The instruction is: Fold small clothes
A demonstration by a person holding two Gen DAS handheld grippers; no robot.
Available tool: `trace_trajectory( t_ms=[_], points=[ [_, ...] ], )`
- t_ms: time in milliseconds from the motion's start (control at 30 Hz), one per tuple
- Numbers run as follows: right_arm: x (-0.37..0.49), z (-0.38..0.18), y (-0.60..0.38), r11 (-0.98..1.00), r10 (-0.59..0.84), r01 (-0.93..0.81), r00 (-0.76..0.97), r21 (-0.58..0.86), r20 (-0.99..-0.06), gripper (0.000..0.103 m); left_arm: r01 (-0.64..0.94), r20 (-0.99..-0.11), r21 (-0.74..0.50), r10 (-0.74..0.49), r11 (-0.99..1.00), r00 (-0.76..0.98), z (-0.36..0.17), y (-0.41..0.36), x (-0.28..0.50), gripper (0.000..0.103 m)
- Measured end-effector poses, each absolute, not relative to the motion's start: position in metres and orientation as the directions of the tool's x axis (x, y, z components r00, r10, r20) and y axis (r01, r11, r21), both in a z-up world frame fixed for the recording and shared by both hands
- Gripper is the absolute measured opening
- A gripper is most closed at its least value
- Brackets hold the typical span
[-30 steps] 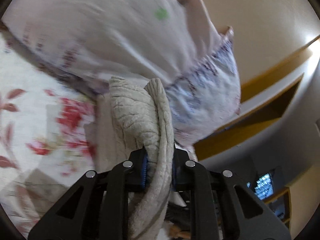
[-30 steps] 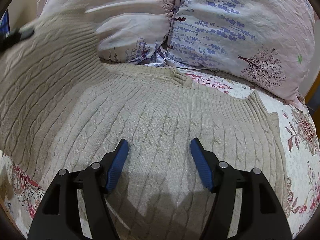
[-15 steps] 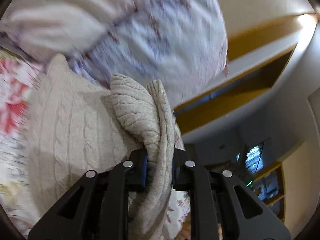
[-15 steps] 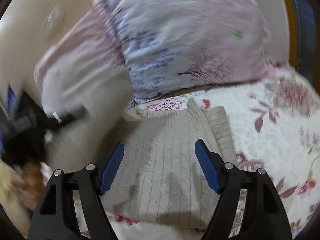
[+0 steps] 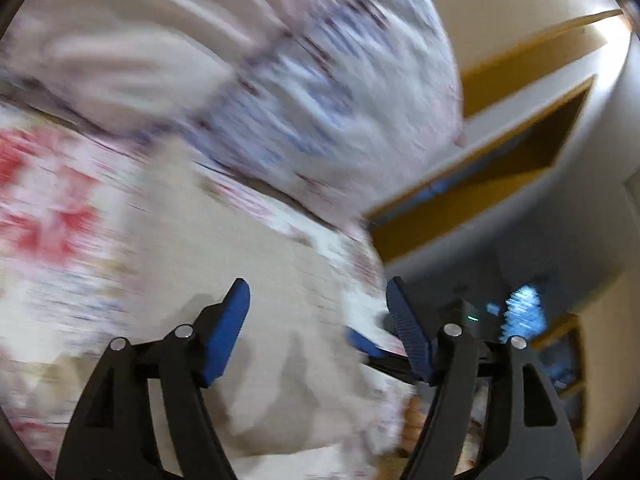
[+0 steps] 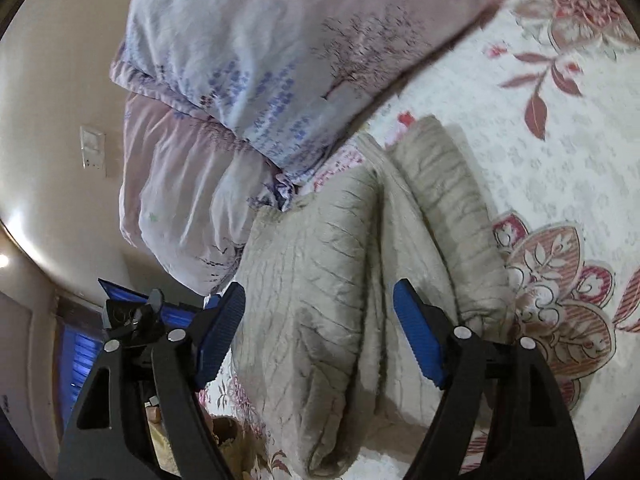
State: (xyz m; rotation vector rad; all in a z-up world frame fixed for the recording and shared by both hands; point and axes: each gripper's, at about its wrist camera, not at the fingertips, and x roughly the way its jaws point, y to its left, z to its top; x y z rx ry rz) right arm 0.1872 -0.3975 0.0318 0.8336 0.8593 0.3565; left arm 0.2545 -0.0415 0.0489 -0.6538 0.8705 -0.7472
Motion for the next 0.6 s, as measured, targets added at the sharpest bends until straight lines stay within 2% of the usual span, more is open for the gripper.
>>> trace_trajectory(
  t_ms=[100, 267, 333, 367, 600],
  points=[
    [0.194, 0.027, -0.388, 0.672, 0.586, 0.036, 0.584, 0.739, -0.562, 0.075, 0.231, -0.529, -0.694, -0.700, 0.682, 0.480, 0.037, -0.023, 0.257, 0.071],
    [0.207, 0.015, -0.371, 0.746, 0.538, 0.045, 0.546, 0.664, -0.642, 0.064, 0.180, -0.611, -0.660, -0.661, 0.729, 0.436, 0.012, -0.021, 0.263, 0.071],
    [0.210, 0.015, -0.368, 0.750, 0.540, 0.027, 0.550, 0.660, -0.637, 0.053, 0.181, -0.628, -0.655, -0.661, 0.734, 0.411, 0.004, -0.026, 0.262, 0.071],
    [0.211, 0.015, -0.368, 0.742, 0.555, 0.013, 0.550, 0.671, -0.624, 0.052, 0.184, -0.625, -0.661, -0.669, 0.728, 0.403, 0.002, -0.028, 0.262, 0.071],
    [0.226, 0.005, -0.373, 0.705, 0.564, 0.052, 0.563, 0.707, -0.604, 0.051, 0.179, -0.614, -0.695, -0.704, 0.697, 0.358, -0.005, -0.034, 0.260, 0.073]
  ],
)
